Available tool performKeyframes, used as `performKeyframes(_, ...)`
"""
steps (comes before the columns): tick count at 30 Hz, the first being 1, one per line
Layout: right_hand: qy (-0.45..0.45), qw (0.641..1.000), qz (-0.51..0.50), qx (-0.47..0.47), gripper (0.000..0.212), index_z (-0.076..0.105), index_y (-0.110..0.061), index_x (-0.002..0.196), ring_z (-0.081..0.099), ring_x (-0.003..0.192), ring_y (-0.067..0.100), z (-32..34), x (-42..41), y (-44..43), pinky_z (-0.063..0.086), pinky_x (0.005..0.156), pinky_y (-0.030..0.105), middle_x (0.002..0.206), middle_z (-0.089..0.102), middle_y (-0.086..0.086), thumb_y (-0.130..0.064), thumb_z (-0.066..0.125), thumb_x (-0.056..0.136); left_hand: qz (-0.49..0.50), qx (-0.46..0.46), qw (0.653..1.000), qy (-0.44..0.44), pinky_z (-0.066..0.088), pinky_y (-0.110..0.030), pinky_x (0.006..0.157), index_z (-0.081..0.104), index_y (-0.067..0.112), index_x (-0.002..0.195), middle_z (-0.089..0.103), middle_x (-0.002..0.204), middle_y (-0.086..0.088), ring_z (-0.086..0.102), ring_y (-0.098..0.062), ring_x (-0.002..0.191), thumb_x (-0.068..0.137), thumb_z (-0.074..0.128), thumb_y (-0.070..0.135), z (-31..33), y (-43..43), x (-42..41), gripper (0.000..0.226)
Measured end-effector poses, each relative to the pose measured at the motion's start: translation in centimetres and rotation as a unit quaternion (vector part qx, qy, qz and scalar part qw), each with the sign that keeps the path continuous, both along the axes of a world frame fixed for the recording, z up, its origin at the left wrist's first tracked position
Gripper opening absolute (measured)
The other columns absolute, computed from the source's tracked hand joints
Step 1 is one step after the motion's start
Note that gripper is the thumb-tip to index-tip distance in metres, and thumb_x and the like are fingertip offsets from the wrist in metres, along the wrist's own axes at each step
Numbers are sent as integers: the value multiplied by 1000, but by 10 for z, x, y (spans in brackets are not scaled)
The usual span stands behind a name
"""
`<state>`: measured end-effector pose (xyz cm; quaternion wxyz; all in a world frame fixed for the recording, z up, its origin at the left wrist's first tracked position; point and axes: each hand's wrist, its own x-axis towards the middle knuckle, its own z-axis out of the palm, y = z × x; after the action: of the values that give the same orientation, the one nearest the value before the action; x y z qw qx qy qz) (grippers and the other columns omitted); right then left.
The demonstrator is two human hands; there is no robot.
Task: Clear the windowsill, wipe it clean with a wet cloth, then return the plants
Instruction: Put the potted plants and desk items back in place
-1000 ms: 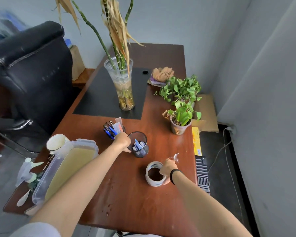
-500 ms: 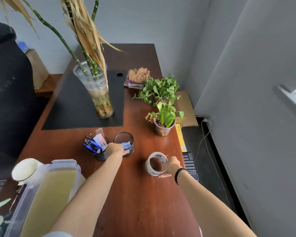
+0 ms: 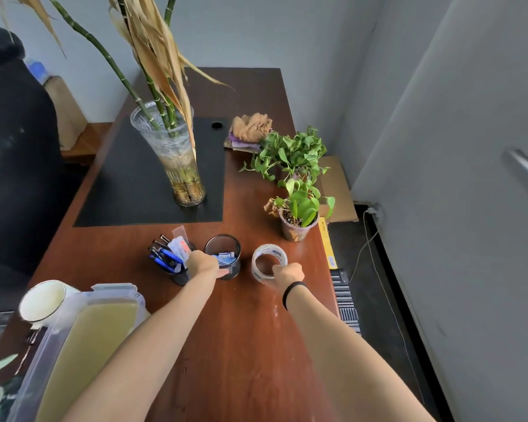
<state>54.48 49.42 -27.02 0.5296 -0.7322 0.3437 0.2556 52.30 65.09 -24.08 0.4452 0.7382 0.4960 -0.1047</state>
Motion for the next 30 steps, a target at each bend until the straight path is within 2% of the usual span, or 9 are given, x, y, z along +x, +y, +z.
performKeyframes(3,-6,1000,1,-5,43,52,3,118,65,101,32,-7,6,5,56,82,33,114,63,15,-7,65,78,-29,3,1000,-3,56,-30,81,47,-7,125,59,122,-19,62,-31,102,82,72,12,-1,0,0,53)
performKeyframes(7,-4,1000,5,6,40,54,-2,115,67,94,36,-39,18,4,59,75,44,113,63,15,-6,59,76,-62,49,997,-12,45,-19,40,49,-10,124,63,110,-24,67,-32,91,97,42,1,-2,-1,0,31)
performKeyframes(9,-3,1000,13,-1,41,54,-1,117,66,97,36,-13,11,6,59,73,41,117,63,15,-6,59,76,-67,97,993,6,45,-24,45,58,-3,109,67,80,-17,64,-26,58,98,40,8,2,-3,-5,24)
performKeyframes(11,4,1000,23,-14,41,52,2,118,64,103,33,-4,7,4,58,68,35,118,61,13,-8,62,80,-102,166,980,31,39,-25,47,58,3,92,66,66,-10,52,-20,42,99,39,13,11,-6,-7,23)
performKeyframes(13,4,999,31,-22,46,51,2,123,64,104,32,-4,8,2,56,81,37,119,61,15,-10,62,80,-136,205,969,33,30,-24,46,55,8,81,68,67,-10,52,-18,41,98,38,13,20,-4,-3,24)
performKeyframes(16,4,998,47,-31,46,49,1,127,59,112,32,-2,8,4,50,93,31,124,59,15,-11,60,84,-165,208,964,14,37,-22,47,53,8,78,69,69,-12,55,-19,40,92,38,8,29,4,8,20)
performKeyframes(22,9,998,51,-30,46,50,0,126,60,111,31,-5,10,4,51,90,31,124,59,16,-11,60,83,-181,205,962,8,56,-31,61,57,3,82,68,61,-12,66,-24,50,91,39,8,28,13,17,21)
performKeyframes(26,13,999,41,-15,49,50,0,125,59,112,30,-15,14,4,50,87,30,122,59,15,-9,65,79,-176,195,965,7,55,-28,58,53,5,83,70,76,-13,66,-23,49,93,37,9,17,12,17,19)
performKeyframes(30,2,999,33,-18,38,49,2,123,62,105,36,-7,15,4,55,77,35,122,57,20,-4,53,86,-153,154,976,-4,59,-40,66,55,1,91,70,72,-15,69,-28,58,90,40,8,9,16,20,16)
